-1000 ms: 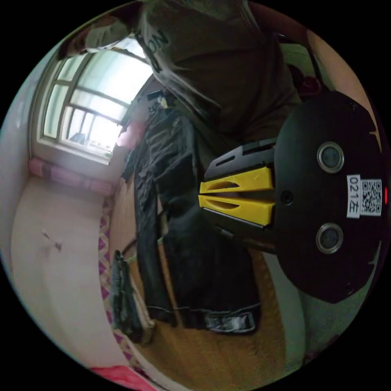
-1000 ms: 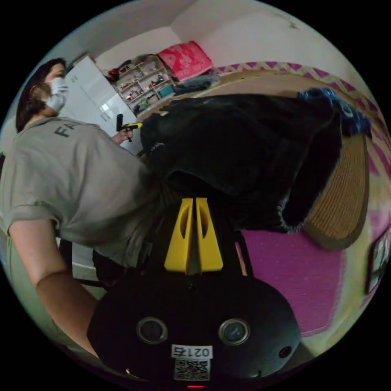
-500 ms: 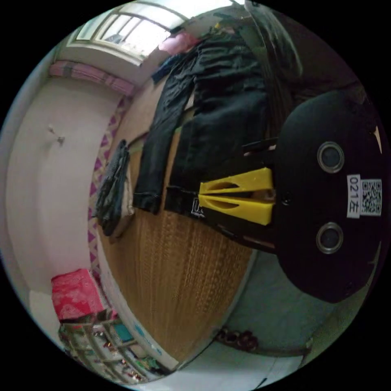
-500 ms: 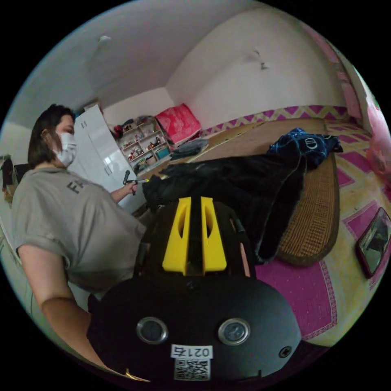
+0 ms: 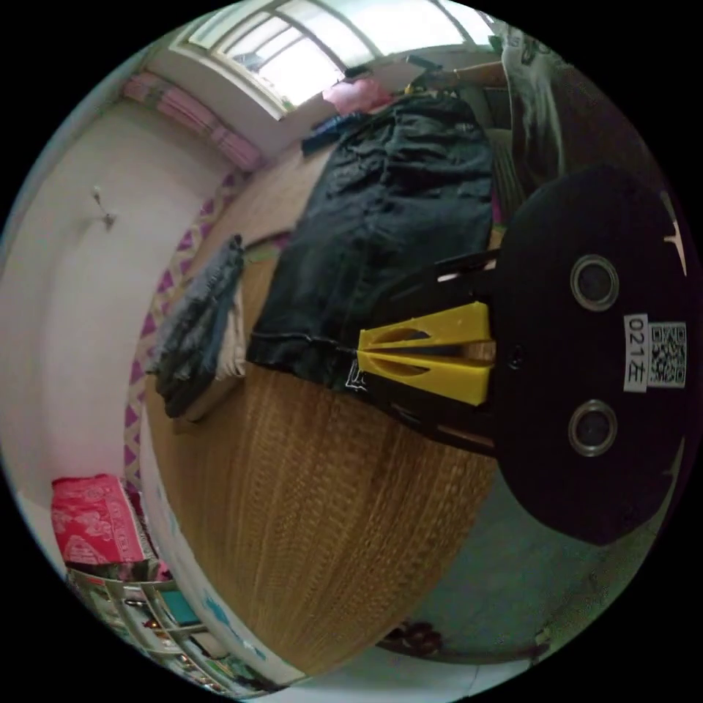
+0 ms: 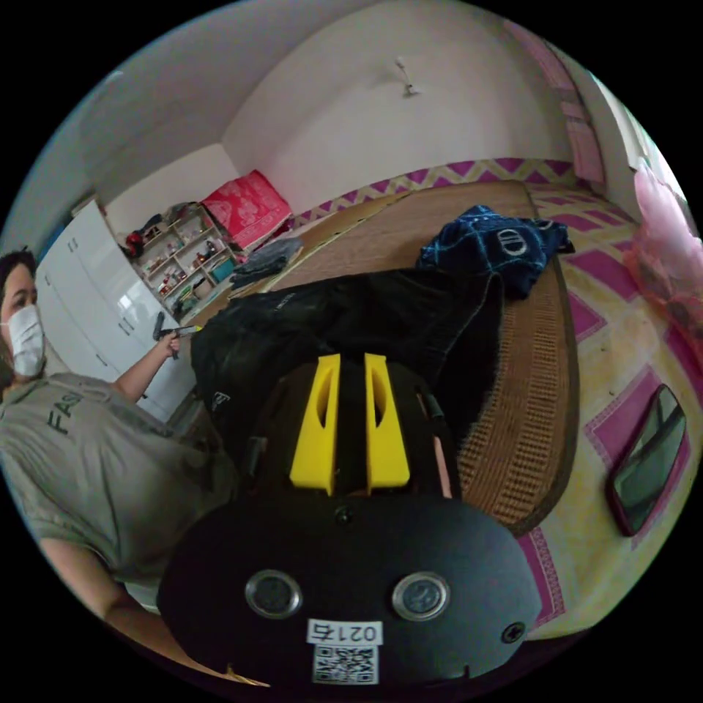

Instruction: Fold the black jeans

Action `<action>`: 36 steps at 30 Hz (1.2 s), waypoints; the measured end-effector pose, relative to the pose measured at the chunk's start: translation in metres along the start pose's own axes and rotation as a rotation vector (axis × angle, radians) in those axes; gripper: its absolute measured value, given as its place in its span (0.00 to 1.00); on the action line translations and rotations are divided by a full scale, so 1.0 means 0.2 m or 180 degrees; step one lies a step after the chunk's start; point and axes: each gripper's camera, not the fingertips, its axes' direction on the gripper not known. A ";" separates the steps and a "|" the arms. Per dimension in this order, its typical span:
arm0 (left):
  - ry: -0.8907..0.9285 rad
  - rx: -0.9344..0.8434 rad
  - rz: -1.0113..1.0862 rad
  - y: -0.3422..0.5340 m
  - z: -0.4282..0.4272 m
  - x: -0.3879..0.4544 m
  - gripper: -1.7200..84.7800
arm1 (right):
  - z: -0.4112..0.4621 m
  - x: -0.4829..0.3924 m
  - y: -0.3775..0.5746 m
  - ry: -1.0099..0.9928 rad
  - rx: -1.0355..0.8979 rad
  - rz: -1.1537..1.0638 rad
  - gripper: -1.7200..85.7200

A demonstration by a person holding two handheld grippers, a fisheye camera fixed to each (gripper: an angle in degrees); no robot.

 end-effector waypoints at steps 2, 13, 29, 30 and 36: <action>0.0121 0.0273 0.0160 -0.03 -0.09 0.10 0.01 | -0.01 0.05 -0.12 0.0372 -0.0051 0.0026 0.11; -0.0439 -0.0509 0.0317 -0.52 0.52 0.39 0.08 | 0.37 0.79 -0.76 0.0717 -0.0590 0.1156 0.16; -0.0752 -0.0631 -0.0002 -0.87 0.94 0.22 0.01 | 0.52 1.19 -0.78 0.0239 -0.0715 0.1689 0.06; -0.0758 -0.0599 -0.0020 -0.86 0.94 0.21 0.01 | 0.53 1.19 -0.76 0.0252 -0.0674 0.1706 0.06; -0.0510 -0.0200 -0.0069 -0.65 0.72 0.06 0.01 | 0.32 0.92 -0.63 0.0561 -0.0267 0.1334 0.08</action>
